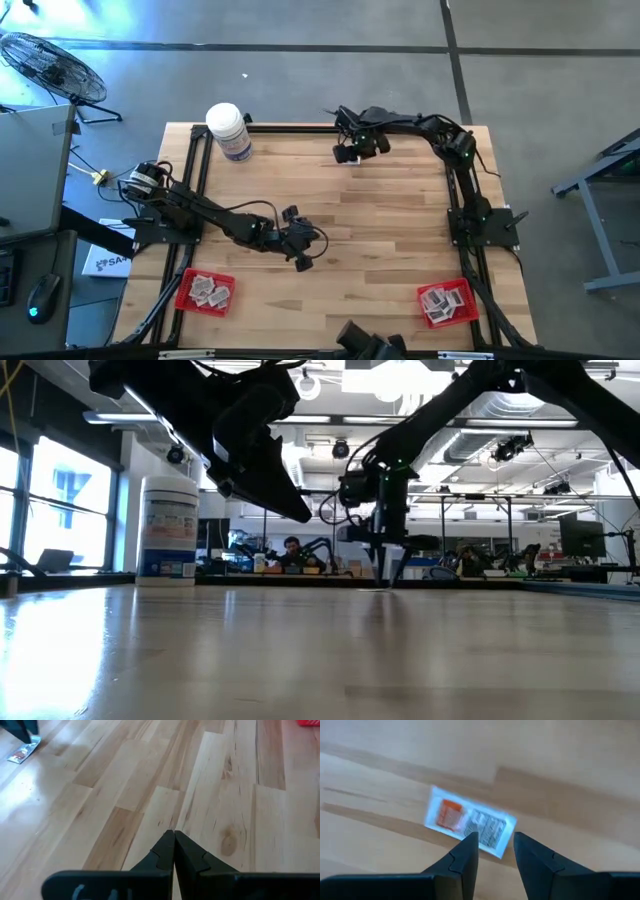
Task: Pick & Place First Aid Supplies
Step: Put the ointment pack into the left red bin
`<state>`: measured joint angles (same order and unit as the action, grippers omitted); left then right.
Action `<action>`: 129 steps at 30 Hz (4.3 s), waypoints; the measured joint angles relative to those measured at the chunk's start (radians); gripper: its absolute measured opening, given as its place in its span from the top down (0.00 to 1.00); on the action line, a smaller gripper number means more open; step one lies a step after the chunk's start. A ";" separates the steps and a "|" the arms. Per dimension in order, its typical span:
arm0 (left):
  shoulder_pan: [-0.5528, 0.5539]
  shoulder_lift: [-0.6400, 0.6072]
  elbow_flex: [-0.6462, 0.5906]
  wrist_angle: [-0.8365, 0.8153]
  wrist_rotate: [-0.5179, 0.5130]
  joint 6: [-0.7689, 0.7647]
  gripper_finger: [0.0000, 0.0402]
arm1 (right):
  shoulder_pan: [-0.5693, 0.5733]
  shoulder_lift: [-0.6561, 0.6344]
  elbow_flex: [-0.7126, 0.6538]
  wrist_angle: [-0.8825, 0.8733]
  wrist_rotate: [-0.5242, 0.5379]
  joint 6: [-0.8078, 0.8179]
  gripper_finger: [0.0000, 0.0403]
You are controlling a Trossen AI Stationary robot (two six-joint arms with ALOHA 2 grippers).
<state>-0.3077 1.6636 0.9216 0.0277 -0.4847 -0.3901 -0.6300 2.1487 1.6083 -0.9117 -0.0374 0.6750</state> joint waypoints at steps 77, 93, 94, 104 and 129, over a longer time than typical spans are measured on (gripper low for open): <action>0.006 -0.049 -0.070 0.206 0.284 0.071 1.00 | 0.920 -0.336 -0.257 0.081 0.653 0.003 1.00; 0.008 0.088 -0.084 0.387 0.263 0.046 0.84 | 1.104 -0.336 -0.409 0.331 0.765 -0.160 1.00; 0.007 0.089 -0.085 0.403 0.252 0.046 0.80 | 1.109 -0.336 -0.412 0.335 0.765 -0.160 1.00; 0.008 0.088 -0.084 0.424 0.155 0.071 0.61 | 1.124 -0.336 -0.413 0.379 0.771 -0.157 1.00; 0.006 0.088 -0.084 0.445 0.161 0.063 0.98 | 1.121 -0.336 -0.413 0.496 0.768 -0.210 1.00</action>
<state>-0.3012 1.7519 0.8375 0.4728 -0.3241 -0.3270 0.4908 1.8126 1.1954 -0.4161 0.7307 0.4654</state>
